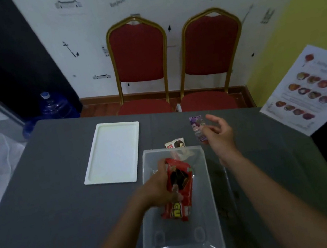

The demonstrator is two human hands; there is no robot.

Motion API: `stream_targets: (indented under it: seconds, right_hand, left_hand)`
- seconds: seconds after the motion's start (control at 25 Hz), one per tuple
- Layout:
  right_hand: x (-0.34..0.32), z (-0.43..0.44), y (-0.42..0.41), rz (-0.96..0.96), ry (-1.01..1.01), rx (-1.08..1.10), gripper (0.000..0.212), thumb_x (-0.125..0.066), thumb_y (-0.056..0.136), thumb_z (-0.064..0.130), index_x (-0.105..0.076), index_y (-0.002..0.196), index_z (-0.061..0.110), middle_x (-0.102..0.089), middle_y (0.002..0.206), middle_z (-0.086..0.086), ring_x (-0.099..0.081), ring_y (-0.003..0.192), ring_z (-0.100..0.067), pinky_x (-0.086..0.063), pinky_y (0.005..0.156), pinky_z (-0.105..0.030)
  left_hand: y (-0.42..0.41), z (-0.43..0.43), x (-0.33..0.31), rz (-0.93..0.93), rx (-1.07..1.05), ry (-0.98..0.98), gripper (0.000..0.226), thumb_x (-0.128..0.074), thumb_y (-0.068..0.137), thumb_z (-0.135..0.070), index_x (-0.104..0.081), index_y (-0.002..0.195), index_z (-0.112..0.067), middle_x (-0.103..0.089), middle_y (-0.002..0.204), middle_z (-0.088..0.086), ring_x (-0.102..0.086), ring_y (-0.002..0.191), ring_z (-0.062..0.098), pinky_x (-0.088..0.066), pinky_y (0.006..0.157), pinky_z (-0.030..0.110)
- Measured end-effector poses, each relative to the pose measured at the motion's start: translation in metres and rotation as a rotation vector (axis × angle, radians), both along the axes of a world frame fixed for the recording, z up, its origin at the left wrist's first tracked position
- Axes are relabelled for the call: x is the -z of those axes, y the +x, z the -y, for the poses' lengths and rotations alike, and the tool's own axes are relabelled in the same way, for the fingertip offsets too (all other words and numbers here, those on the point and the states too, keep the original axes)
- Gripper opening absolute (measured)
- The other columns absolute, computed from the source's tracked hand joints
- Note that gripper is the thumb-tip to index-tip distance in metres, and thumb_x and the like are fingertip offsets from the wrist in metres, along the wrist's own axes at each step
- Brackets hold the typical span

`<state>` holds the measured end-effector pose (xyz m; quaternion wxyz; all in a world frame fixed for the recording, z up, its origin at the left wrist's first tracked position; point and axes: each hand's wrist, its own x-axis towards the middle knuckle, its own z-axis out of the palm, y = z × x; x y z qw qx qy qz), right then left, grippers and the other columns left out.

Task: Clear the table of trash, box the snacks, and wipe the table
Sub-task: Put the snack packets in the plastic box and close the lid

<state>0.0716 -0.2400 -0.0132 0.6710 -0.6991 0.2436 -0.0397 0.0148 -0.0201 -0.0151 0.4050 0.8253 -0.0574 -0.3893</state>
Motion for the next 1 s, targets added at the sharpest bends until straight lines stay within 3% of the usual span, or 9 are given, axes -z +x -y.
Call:
stream_targets:
  seconds: [0.12,0.24,0.32,0.4,0.48,0.6,0.76,0.88,1.0]
  right_hand:
    - [0.0,-0.011,-0.017,-0.009,-0.031,-0.046,0.044,-0.071,0.091,0.016,-0.059,0.13,0.03,-0.073,0.105,0.0,-0.072,0.09,-0.011,-0.057,0.068,-0.023]
    - [-0.005,-0.018,-0.034,0.018,-0.119,-0.138,0.039,-0.071,0.091,0.019,-0.061,0.126,0.032,-0.07,0.107,0.004,-0.068,0.095,-0.009,-0.056,0.07,-0.023]
    - [-0.004,-0.021,-0.044,0.048,-0.18,-0.227,0.032,-0.071,0.091,0.02,-0.064,0.119,0.035,-0.069,0.109,0.007,-0.067,0.098,-0.008,-0.056,0.072,-0.021]
    - [-0.002,-0.022,-0.051,0.083,-0.227,-0.305,0.029,-0.072,0.09,0.02,-0.066,0.11,0.04,-0.07,0.107,0.011,-0.067,0.098,-0.006,-0.056,0.074,-0.02]
    - [0.002,-0.022,-0.056,0.095,-0.261,-0.349,0.029,-0.073,0.088,0.02,-0.066,0.107,0.041,-0.073,0.105,0.012,-0.069,0.097,-0.006,-0.057,0.077,-0.023]
    - [0.008,-0.021,-0.059,0.054,-0.37,-0.42,0.028,-0.072,0.091,0.022,-0.066,0.113,0.037,-0.072,0.104,0.01,-0.069,0.094,-0.004,-0.06,0.078,-0.026]
    - [0.01,-0.026,-0.057,-0.004,-0.605,-0.598,0.034,-0.068,0.093,0.023,-0.061,0.122,0.038,-0.07,0.106,0.008,-0.067,0.087,-0.002,-0.06,0.072,-0.026]
    - [0.011,-0.036,-0.057,-0.021,-0.854,-0.761,0.036,-0.063,0.094,0.021,-0.057,0.128,0.031,-0.066,0.112,0.002,-0.065,0.088,-0.009,-0.054,0.069,-0.025]
    - [0.027,-0.053,-0.047,-0.124,-1.024,-0.866,0.039,-0.065,0.094,0.021,-0.055,0.131,0.02,-0.067,0.111,-0.004,-0.062,0.09,-0.017,-0.054,0.076,-0.032]
  left_hand:
    - [-0.025,0.012,0.037,0.094,-0.163,0.136,0.086,-0.068,0.083,-0.023,-0.009,0.146,-0.022,-0.042,0.139,0.005,-0.051,0.122,0.024,-0.046,0.1,0.037]
    - [-0.035,0.024,0.043,0.239,-0.365,0.111,0.047,-0.038,0.097,-0.054,-0.037,0.138,-0.029,-0.055,0.121,0.007,-0.058,0.092,0.016,-0.049,0.089,0.039]
    - [-0.042,0.027,0.054,0.382,-0.311,0.175,0.078,-0.038,0.076,-0.084,-0.042,0.131,-0.03,-0.055,0.122,0.007,-0.056,0.109,0.021,-0.044,0.102,0.045]
    - [-0.049,0.026,0.077,0.546,-0.072,0.266,0.08,-0.057,0.083,-0.061,-0.02,0.144,-0.025,-0.034,0.152,0.017,-0.033,0.141,0.035,-0.03,0.116,0.051]
    - [-0.054,0.021,0.111,0.716,0.144,0.511,0.079,-0.056,0.091,-0.034,-0.008,0.151,-0.016,-0.011,0.162,0.019,-0.009,0.149,0.04,-0.018,0.12,0.054]
    - [-0.065,0.023,0.123,0.696,0.288,0.599,0.077,-0.045,0.096,-0.03,0.003,0.152,-0.01,0.008,0.161,0.022,0.007,0.149,0.04,-0.008,0.12,0.059]
    - [-0.06,0.02,0.123,0.672,0.24,0.67,0.076,-0.039,0.099,-0.026,0.012,0.151,-0.005,0.023,0.153,0.023,0.009,0.148,0.042,-0.002,0.121,0.055]
    - [-0.049,0.025,0.103,0.631,0.285,0.727,0.077,-0.039,0.097,-0.044,-0.004,0.153,-0.005,0.004,0.159,0.024,-0.004,0.149,0.042,-0.004,0.121,0.054]
    - [-0.039,0.015,0.064,0.824,0.291,0.74,0.069,-0.064,0.084,-0.049,-0.047,0.137,-0.009,-0.049,0.143,0.019,-0.039,0.135,0.04,-0.016,0.119,0.054]
